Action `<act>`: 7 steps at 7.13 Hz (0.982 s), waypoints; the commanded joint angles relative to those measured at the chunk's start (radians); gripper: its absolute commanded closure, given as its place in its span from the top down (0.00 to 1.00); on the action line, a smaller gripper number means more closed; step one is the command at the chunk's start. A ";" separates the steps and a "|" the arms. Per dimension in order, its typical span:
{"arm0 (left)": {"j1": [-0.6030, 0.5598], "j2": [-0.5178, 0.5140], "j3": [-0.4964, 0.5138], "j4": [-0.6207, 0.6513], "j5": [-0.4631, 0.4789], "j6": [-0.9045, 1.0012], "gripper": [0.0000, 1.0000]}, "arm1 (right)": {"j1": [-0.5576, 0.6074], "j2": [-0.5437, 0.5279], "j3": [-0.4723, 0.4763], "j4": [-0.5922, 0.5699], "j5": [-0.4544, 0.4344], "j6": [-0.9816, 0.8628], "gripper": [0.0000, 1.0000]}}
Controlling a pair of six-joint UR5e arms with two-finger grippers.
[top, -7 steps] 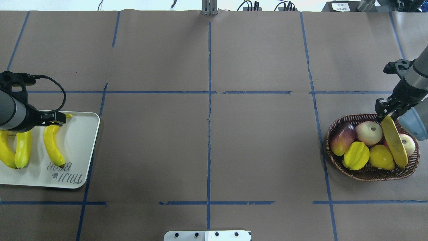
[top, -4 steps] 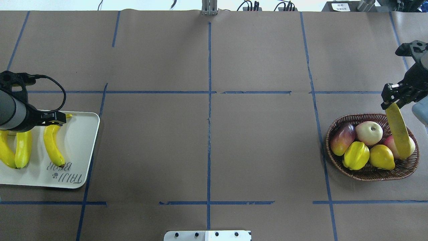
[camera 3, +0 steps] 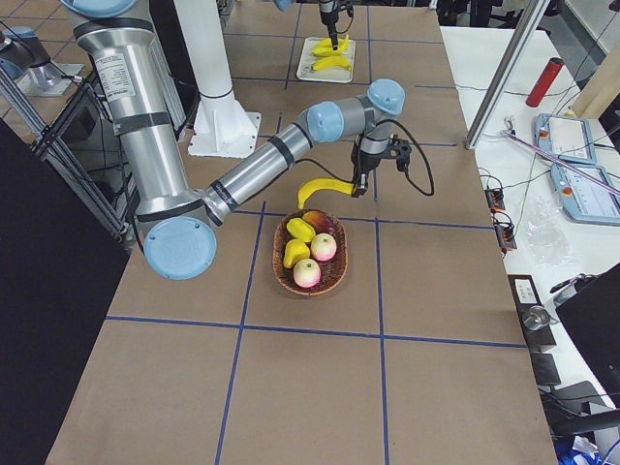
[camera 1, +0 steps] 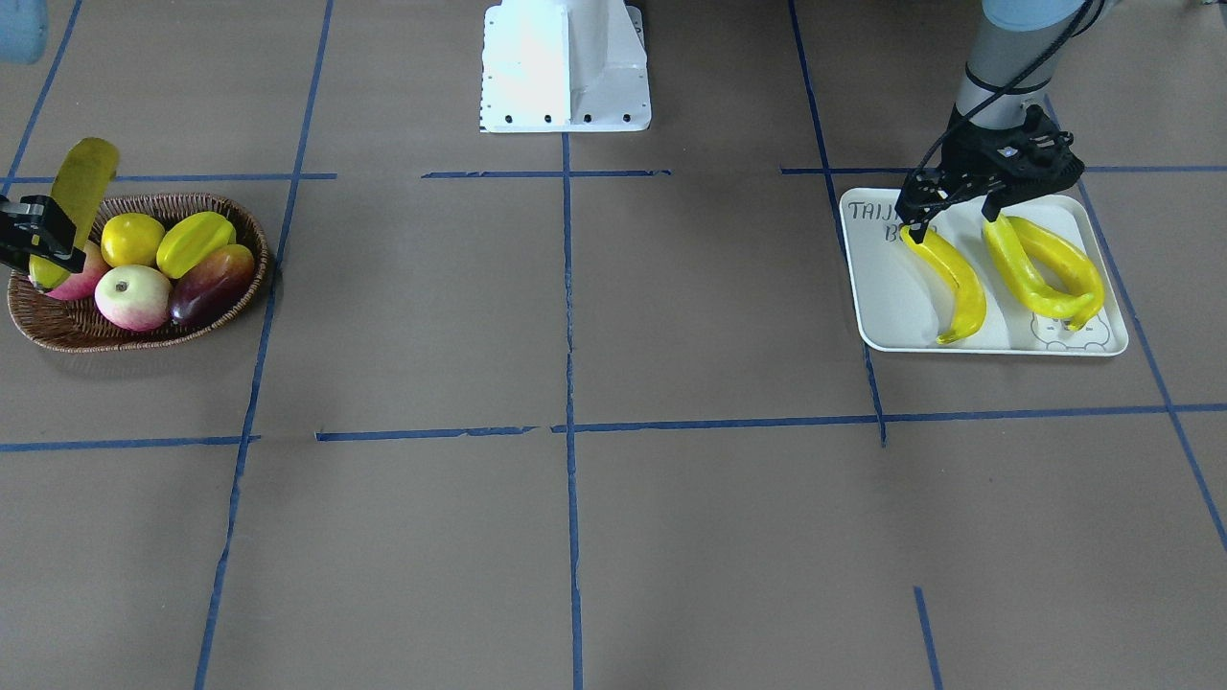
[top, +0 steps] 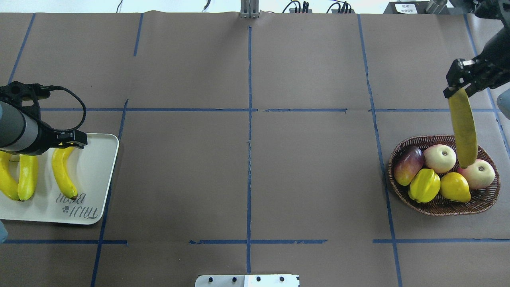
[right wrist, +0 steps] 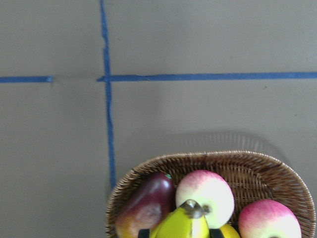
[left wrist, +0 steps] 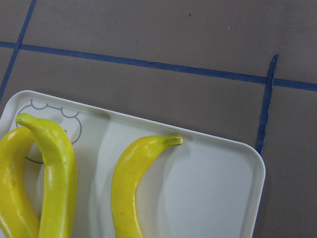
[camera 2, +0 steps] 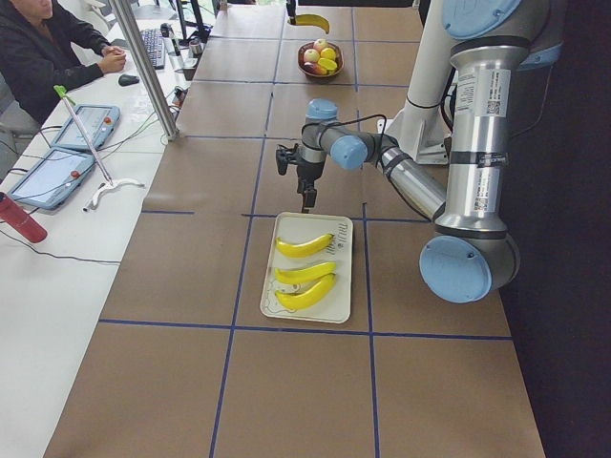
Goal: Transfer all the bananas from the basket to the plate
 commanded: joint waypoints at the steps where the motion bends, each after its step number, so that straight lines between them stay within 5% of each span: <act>1: -0.001 -0.098 -0.001 0.005 -0.093 -0.117 1.00 | -0.013 0.196 0.024 0.049 -0.016 0.302 0.00; 2: 0.000 -0.164 0.002 0.004 -0.140 -0.212 1.00 | -0.028 0.218 0.024 0.209 -0.063 0.429 0.00; 4: 0.003 -0.300 0.017 -0.005 -0.188 -0.492 1.00 | -0.163 0.223 0.033 0.524 -0.387 0.694 0.00; 7: 0.006 -0.447 0.057 -0.039 -0.191 -0.964 1.00 | -0.387 0.281 0.067 0.564 -0.821 0.766 0.00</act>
